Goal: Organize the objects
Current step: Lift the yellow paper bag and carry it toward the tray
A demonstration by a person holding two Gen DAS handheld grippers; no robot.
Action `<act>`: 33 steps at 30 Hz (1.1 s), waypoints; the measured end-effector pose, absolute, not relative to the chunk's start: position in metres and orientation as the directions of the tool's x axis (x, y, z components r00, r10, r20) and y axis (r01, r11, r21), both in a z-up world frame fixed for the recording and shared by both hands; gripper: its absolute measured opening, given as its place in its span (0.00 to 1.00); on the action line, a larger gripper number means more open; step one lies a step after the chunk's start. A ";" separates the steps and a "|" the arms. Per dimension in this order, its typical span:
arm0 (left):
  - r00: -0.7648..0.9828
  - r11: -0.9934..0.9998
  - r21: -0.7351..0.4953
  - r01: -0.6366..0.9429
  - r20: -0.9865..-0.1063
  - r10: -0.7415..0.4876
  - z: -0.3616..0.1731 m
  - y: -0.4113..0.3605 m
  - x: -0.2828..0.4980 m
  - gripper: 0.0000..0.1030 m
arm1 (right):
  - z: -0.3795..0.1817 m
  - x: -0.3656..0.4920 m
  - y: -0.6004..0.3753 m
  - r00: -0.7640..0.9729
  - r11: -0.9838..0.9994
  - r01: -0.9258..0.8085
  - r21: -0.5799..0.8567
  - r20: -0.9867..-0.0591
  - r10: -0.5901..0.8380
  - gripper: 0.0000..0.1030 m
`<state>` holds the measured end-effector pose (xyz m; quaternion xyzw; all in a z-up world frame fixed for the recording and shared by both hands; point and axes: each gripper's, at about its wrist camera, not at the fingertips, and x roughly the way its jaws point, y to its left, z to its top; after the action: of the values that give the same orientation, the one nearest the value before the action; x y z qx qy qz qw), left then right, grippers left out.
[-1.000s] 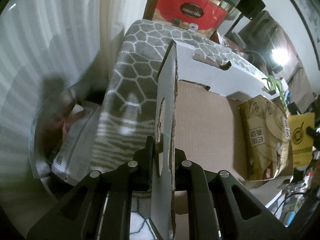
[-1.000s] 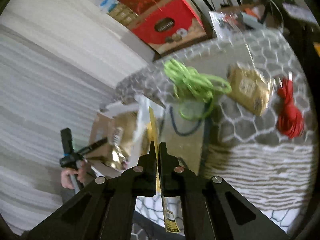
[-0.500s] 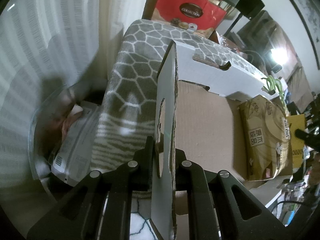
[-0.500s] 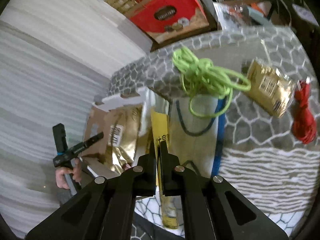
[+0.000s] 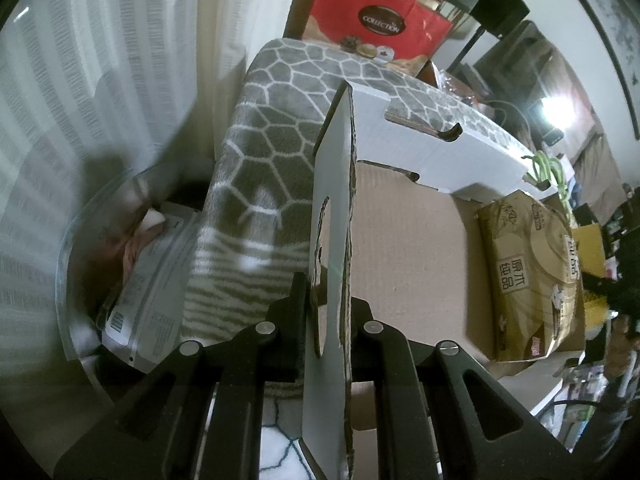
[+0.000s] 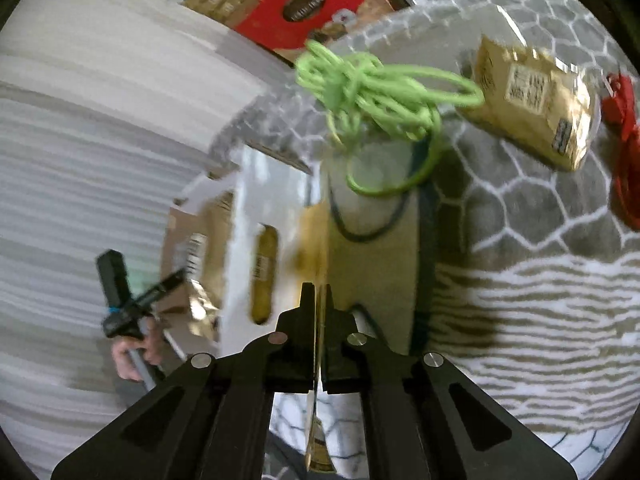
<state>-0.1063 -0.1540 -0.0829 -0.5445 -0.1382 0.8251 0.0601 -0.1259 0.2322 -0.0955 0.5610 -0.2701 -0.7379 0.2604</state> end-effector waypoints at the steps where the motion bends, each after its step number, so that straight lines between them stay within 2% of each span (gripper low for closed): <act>1: -0.400 -0.954 -0.294 0.052 -0.882 0.250 -0.083 -0.153 -0.106 0.11 | -0.092 -0.126 0.233 -0.244 -0.711 0.084 0.698 -0.678 -0.694 0.01; 9: -0.399 -0.954 -0.295 0.053 -0.882 0.251 -0.083 -0.154 -0.105 0.11 | -0.051 -0.133 0.231 -0.295 -0.648 0.114 0.753 -0.597 -0.746 0.01; 20: -0.408 -0.943 -0.325 0.068 -0.872 0.271 -0.080 -0.158 -0.102 0.12 | 0.011 -0.154 0.195 -0.309 -0.650 0.206 0.732 -0.581 -0.753 0.01; 30: -0.423 -0.938 -0.339 0.073 -0.862 0.279 -0.069 -0.163 -0.102 0.15 | -0.025 -0.182 0.083 -0.206 -0.648 0.181 0.740 -0.616 -0.761 0.01; 33: -0.424 -0.934 -0.346 0.091 -0.862 0.278 -0.069 -0.165 -0.102 0.19 | -0.045 -0.181 0.054 -0.185 -0.666 0.163 0.728 -0.640 -0.746 0.01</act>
<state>-0.1023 -0.1653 -0.0691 -0.5336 -0.1727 0.8260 0.0566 -0.1812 0.0536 -0.0447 0.5560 -0.2619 -0.7237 0.3140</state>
